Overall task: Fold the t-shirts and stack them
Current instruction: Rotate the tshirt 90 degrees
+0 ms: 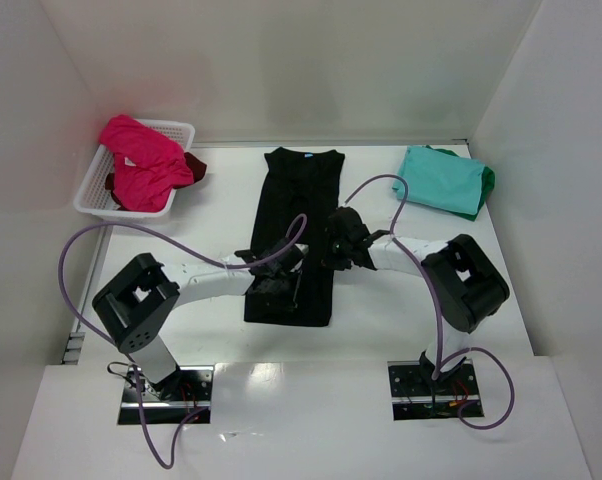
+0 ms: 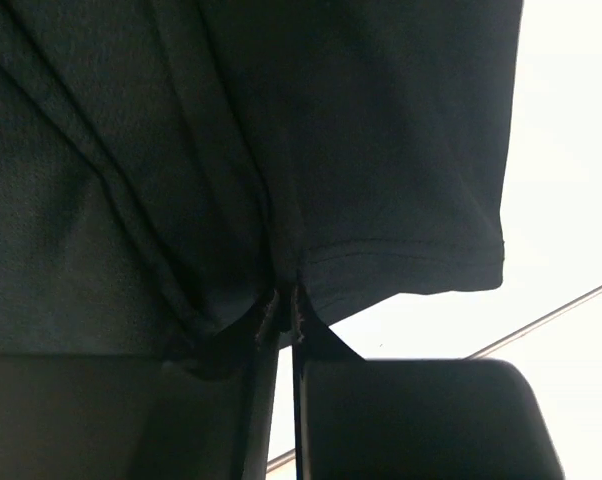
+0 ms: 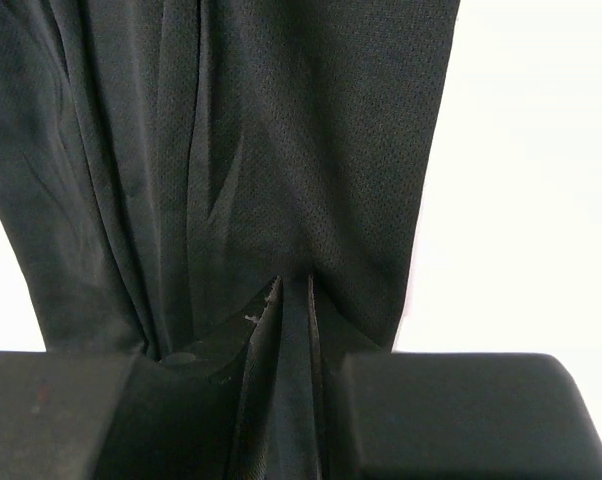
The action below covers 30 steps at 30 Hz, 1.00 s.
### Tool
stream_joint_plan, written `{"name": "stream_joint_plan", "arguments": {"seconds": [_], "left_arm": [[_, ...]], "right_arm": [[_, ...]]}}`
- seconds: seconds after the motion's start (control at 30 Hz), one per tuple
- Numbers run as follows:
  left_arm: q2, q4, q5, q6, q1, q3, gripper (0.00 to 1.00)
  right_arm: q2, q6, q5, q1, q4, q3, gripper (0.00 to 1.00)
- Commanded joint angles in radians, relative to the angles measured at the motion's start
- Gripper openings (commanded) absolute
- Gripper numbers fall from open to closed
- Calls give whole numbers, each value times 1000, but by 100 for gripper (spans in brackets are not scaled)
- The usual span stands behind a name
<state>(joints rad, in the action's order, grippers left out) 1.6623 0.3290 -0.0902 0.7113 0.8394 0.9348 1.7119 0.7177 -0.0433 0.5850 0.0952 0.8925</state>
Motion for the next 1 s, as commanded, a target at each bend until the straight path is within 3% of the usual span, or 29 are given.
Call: {"name": "stream_joint_plan", "arguments": {"seconds": [0.0,0.77,0.87,0.93,0.97], "left_arm": [[-18,18,-16,8,0,-30,12],[42,-27,-229,-49,9,-28,13],[12,-20,-205,-49,9,-12,22],[-32,13,-174,-62,9,22,38],[-48,44,-145,-72,9,41,46]], "right_arm": [[18,5,25,7,-23,37,22],[9,-14,63,7,-4,28,23],[-25,-14,65,7,17,28,26],[-61,-14,65,7,32,28,28],[-103,-7,72,7,49,21,34]]}}
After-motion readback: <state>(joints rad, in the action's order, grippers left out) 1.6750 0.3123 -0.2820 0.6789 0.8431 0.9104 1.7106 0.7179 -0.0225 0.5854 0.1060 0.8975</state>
